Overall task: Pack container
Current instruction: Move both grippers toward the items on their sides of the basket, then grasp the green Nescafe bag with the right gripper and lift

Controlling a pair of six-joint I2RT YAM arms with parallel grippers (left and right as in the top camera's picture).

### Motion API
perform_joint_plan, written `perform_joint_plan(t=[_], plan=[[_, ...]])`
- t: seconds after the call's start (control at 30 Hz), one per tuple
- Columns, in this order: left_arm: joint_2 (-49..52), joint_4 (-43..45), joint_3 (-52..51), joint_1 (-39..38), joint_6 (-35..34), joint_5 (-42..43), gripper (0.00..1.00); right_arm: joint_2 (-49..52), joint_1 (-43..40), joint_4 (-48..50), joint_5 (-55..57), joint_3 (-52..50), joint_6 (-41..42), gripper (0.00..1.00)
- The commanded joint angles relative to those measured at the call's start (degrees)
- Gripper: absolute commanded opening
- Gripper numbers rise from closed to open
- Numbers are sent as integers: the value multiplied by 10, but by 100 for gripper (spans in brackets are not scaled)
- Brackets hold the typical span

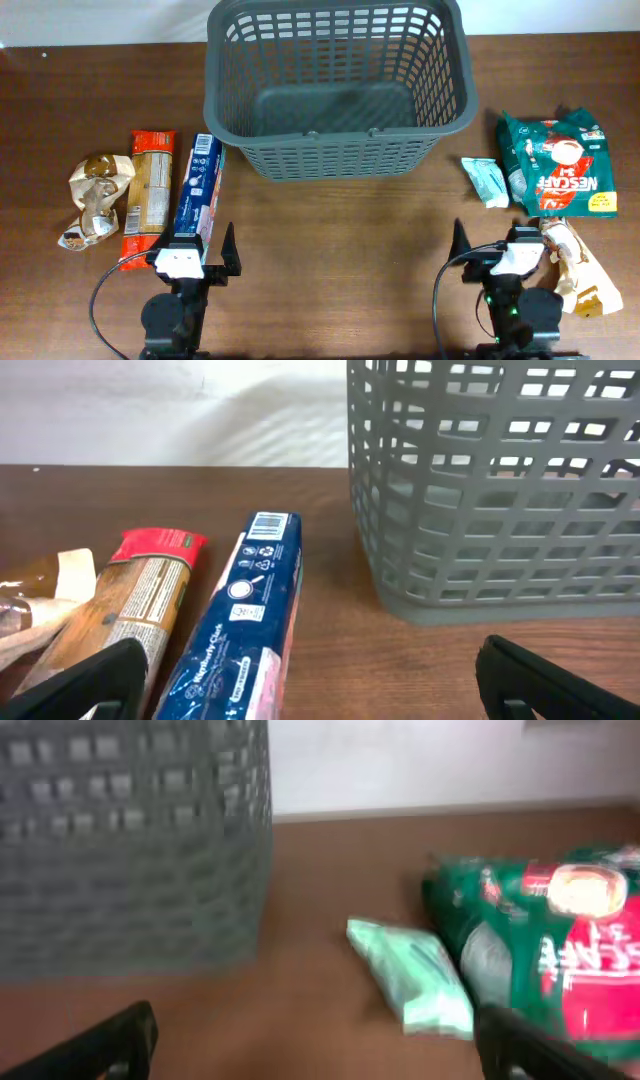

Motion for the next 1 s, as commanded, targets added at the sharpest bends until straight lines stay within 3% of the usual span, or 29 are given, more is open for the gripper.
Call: perform_joint_plan(t=[0.0, 0.3, 0.6, 0.77, 0.97], plan=[[18, -44, 56, -2, -12, -42, 99, 55, 5, -86, -3, 111, -13, 99], [240, -146, 257, 52, -12, -60, 99, 386, 4, -247, 56, 489, -51, 99], [527, -171, 470, 179, -12, 128, 99, 620, 4, -487, 76, 850, -73, 99], [627, -170, 516, 194, -11, 140, 99, 711, -59, -534, 86, 937, -48, 99], [696, -169, 516, 194, -12, 140, 99, 856, -163, -528, 86, 941, -40, 99]])
